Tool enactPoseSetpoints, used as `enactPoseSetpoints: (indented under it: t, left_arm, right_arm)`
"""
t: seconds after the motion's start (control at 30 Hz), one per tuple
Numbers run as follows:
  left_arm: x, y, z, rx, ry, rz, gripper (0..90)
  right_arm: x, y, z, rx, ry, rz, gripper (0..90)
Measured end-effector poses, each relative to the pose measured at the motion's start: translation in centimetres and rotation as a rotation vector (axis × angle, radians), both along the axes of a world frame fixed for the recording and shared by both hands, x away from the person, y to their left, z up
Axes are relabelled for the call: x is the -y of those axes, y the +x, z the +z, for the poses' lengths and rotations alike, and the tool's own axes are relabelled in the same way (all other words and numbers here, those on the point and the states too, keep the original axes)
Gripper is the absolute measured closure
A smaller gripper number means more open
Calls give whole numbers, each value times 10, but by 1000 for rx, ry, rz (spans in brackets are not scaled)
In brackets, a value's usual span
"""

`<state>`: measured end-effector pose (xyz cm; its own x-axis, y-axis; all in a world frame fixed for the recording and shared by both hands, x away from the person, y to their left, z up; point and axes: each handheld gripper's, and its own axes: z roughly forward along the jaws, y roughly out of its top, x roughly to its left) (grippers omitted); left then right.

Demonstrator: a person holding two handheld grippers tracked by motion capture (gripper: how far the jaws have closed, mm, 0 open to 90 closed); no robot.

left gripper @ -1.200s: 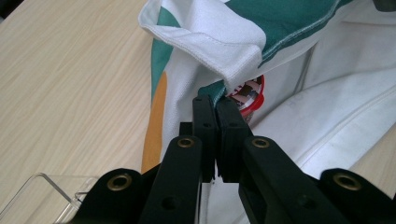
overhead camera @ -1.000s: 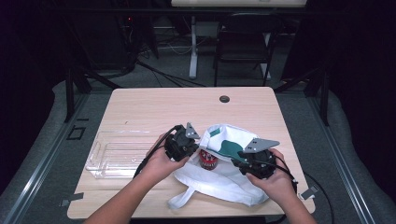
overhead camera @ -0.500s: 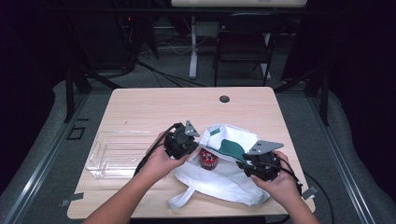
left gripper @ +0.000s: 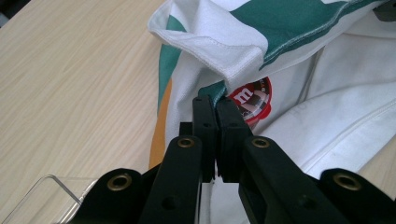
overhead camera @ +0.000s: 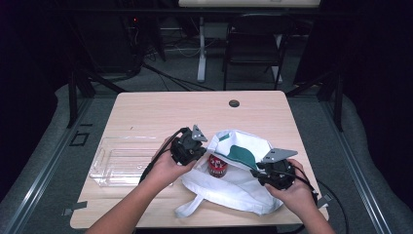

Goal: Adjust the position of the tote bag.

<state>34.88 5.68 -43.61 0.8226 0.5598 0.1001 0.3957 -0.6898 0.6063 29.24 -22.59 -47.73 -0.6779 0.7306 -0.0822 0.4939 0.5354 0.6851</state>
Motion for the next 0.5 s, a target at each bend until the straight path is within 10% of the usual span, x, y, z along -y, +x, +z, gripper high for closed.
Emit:
enactPoseSetpoints:
  t: [0.5]
  left_arm:
    - [-1,1,-1,1,6,5,884]
  right_arm:
    - [-12,5,1,-8,-44,29,825]
